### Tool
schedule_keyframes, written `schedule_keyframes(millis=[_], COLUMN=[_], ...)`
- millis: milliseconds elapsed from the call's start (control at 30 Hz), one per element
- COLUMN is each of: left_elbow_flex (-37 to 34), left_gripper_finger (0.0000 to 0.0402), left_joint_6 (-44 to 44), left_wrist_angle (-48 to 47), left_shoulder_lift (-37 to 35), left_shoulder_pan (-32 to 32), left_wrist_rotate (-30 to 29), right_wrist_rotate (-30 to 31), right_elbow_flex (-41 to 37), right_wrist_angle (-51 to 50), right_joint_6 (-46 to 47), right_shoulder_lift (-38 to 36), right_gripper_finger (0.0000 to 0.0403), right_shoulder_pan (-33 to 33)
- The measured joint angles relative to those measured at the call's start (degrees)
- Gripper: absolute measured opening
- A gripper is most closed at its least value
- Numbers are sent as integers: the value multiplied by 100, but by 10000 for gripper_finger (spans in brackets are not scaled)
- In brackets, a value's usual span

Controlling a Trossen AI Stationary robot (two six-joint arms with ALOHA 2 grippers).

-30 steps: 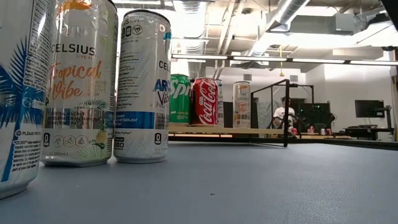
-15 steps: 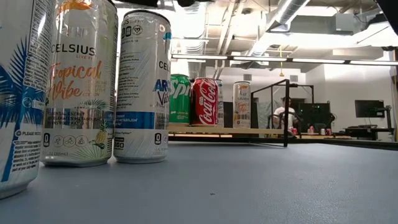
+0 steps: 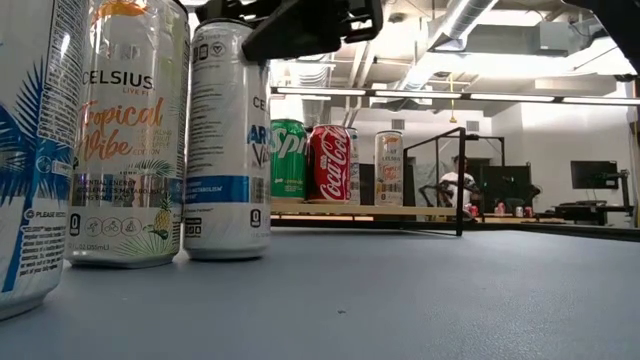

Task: Place canned beverage on shelf
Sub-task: Put the top white blue soda can on the shelf aligned with the other white blue soda can

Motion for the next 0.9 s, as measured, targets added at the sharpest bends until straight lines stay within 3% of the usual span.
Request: schedule_keyframes(millis=[400,667,900], left_elbow_flex=[1,0,-1], left_gripper_finger=[206,206,206], left_joint_6=[11,68,70], left_wrist_angle=[-114,-110,-83], left_shoulder_lift=[0,0,0], left_shoulder_pan=[0,0,-2], left_wrist_rotate=[-146,-181,-188], right_wrist_rotate=[-81,192,1178], right_elbow_flex=[7,7,-7], right_wrist_angle=[-205,-381,-757], right_joint_6=[662,1960,2401], right_shoulder_lift=[-10,-96,-682], right_gripper_finger=[226,225,226], right_shoulder_pan=[-18,-148,-438])
